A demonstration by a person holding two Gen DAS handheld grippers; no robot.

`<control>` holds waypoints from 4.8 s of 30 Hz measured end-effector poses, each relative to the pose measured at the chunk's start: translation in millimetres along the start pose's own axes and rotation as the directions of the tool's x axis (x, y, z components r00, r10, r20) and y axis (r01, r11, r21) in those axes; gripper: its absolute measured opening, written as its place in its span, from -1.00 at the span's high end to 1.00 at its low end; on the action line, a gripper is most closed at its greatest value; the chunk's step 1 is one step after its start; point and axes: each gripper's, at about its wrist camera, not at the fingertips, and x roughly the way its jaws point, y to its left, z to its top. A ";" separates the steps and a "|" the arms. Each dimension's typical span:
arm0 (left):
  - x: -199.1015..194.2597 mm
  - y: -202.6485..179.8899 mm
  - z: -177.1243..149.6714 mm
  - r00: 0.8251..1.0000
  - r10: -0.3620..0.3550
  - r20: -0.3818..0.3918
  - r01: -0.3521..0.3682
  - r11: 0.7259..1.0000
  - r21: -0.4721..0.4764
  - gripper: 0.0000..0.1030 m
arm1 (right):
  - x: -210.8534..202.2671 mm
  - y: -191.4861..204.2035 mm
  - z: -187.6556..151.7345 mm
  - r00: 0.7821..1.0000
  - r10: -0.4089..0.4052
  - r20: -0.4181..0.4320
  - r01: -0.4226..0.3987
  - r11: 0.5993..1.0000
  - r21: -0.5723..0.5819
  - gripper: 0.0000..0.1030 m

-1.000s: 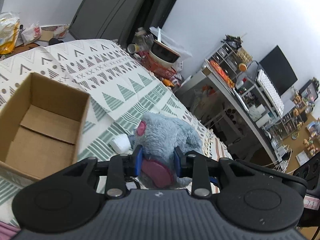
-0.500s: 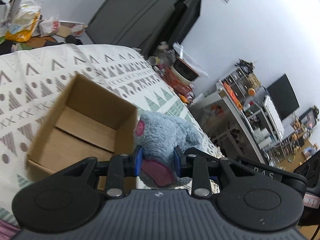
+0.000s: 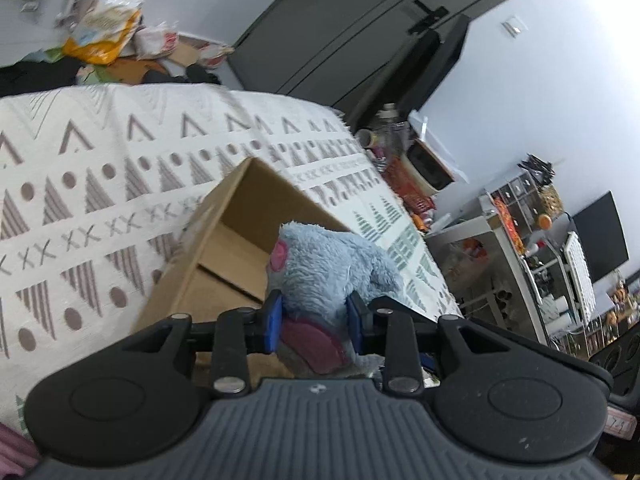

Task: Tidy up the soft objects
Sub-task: 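Lift the grey plush with both grippers and carry it over the box, then lower the grey plush into the box and open both grippers, then grasp the black felt plush with the left gripper while the right approaches the black bag, then lift the black felt plush with the left gripper while the right grasps the black bag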

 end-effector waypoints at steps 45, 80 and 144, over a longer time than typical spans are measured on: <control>3.7 -148.9 -54.6 0.953 0.294 0.073 -0.302 0.906 0.297 -0.76 | -137.7 -131.1 7.4 0.984 -0.116 0.137 0.105 0.991 0.089 -1.00; 36.3 -250.9 -114.7 0.956 0.290 0.047 -0.279 0.848 0.451 -0.76 | -206.2 -259.4 7.4 0.958 -0.185 0.220 0.115 0.949 0.295 -0.99; 164.2 -154.2 -131.0 0.885 0.414 -0.213 -0.357 0.897 0.260 0.37 | 24.5 -276.8 21.2 0.993 0.047 -0.110 -0.007 0.942 0.336 0.32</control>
